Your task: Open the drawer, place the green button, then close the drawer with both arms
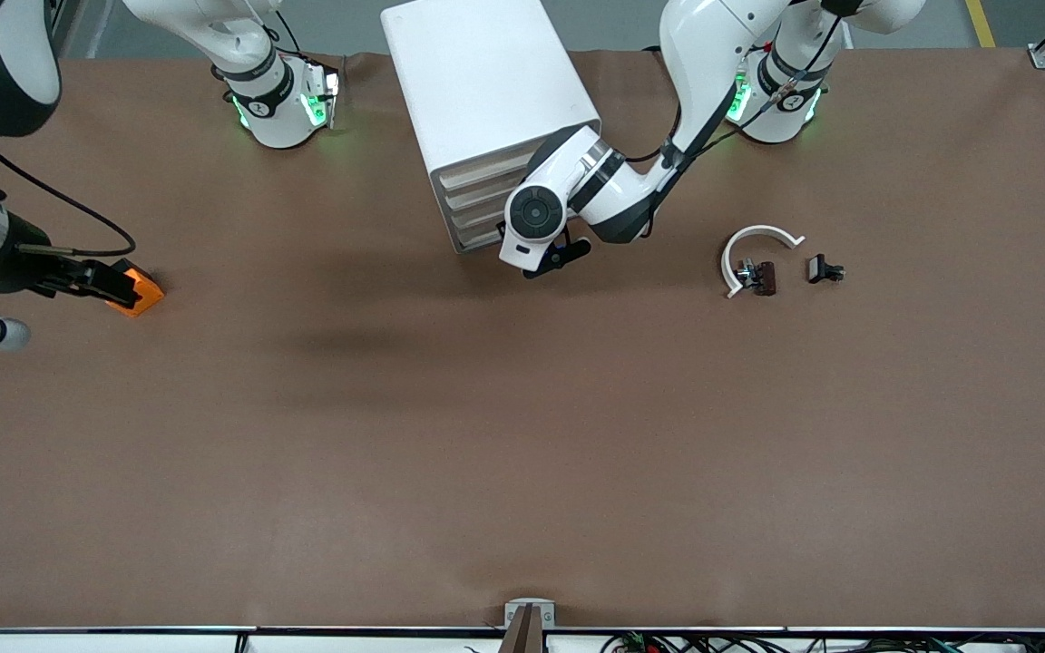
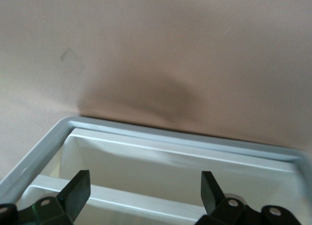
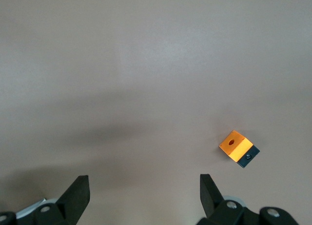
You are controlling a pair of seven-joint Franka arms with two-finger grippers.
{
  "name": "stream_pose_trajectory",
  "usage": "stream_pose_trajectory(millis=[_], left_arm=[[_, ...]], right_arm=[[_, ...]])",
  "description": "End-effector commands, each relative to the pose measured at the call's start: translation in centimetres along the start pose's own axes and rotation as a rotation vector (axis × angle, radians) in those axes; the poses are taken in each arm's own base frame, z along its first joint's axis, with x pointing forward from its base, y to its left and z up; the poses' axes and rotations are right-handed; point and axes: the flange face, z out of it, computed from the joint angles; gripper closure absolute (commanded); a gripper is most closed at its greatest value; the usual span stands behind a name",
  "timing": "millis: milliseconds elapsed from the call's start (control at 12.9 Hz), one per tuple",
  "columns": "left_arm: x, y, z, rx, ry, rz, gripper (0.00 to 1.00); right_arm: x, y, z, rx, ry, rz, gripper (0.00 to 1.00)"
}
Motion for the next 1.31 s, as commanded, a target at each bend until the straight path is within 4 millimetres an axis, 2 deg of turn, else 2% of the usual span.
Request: stream_pose_trajectory(millis=[0, 232, 464, 618, 773, 1005, 1159, 1236], left_arm=[[4.9, -1.1, -6.7, -0.048, 0.040, -0.044, 0.00], [10.8, -3.8, -12.7, -0.059, 0.240, -0.057, 0.00], [14.4, -8.0, -18.9, -0.055, 0.425, -0.081, 0.00], [15.5, -11.0, -22.5, -0.038, 0.483, -0.096, 0.00], [17.6, -15.2, -26.3, -0.006, 0.532, -0.021, 0.00], [20.2, -23.3, -32.9, -0.009, 0.569, 0.071, 0.00], [21.7, -28.7, -36.0, -0.010, 0.580, 0.097, 0.00], [22.2, -30.8, -37.1, -0.020, 0.585, 0.103, 0.00]], right_arm=[[-3.4, 2.3, -1.5, 0.017, -0.010, -0.055, 0.00], [-6.0, 3.2, -2.9, 0.020, -0.026, -0.050, 0.00], [-6.9, 4.3, -3.8, 0.037, -0.017, -0.028, 0.00], [-7.1, 4.6, -4.2, 0.070, -0.007, -0.022, 0.00], [-7.5, 4.7, -4.7, 0.073, 0.004, -0.020, 0.00], [-9.0, 4.4, -4.5, 0.073, 0.034, -0.014, 0.00], [-9.3, 4.5, -4.6, 0.073, 0.030, -0.013, 0.00], [-9.3, 4.5, -4.5, 0.074, 0.028, -0.013, 0.00]])
